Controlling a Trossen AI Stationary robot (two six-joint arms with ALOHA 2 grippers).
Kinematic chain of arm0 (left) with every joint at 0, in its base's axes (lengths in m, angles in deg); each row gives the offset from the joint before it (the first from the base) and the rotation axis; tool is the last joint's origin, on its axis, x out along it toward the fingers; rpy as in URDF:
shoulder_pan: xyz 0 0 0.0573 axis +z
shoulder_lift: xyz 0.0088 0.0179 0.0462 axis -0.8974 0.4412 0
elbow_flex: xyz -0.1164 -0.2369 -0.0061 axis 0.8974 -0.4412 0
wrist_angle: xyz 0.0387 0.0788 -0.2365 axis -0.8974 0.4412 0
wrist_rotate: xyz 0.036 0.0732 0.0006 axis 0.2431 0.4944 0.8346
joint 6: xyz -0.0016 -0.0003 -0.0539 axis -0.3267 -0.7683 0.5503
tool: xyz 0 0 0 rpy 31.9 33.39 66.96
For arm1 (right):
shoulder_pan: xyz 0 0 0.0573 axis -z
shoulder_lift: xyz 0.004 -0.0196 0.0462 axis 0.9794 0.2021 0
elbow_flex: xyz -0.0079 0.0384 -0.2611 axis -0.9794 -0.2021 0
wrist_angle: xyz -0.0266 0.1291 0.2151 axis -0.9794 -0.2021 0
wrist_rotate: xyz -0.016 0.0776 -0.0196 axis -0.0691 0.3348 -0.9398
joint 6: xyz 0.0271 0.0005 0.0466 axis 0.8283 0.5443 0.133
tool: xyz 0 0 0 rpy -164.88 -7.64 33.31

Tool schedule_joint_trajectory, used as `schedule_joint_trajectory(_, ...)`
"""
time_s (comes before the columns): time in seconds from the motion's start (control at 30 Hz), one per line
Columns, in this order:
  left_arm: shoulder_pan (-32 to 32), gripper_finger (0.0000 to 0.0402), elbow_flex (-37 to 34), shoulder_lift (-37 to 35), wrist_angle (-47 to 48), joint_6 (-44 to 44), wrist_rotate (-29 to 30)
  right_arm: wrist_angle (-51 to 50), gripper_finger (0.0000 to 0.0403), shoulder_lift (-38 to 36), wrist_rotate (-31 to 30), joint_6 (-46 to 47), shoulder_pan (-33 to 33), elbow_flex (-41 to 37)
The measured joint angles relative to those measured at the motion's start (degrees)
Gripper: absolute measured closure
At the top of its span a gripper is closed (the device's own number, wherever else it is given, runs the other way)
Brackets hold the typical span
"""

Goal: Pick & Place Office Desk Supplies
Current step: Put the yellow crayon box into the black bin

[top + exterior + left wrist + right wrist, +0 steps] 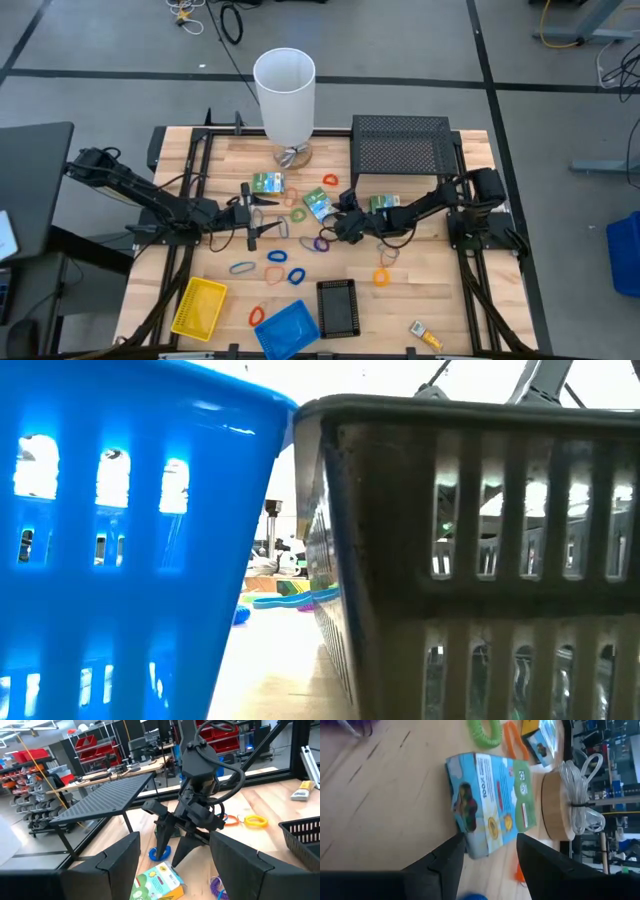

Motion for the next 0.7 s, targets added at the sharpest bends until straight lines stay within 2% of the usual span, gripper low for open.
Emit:
schedule_joint_trajectory(0.33, 0.00, 0.0156, 0.00, 0.00, -0.23, -0.04, -0.42, -3.18, 0.0213, 0.22, 2.36, -0.80, 0.01, 1.76)
schedule_joint_trajectory(0.53, 0.00, 0.0156, -0.02, 0.00, -0.23, -0.50, -0.44, -9.26, 0.0213, 0.09, 2.23, -1.68, -1.29, 1.80)
schedule_joint_trajectory(0.7, 0.00, 0.0156, -0.02, 0.00, -1.30, -1.09, -0.46, -9.56, 0.0213, 0.11, 2.10, -0.51, -1.42, 1.76)
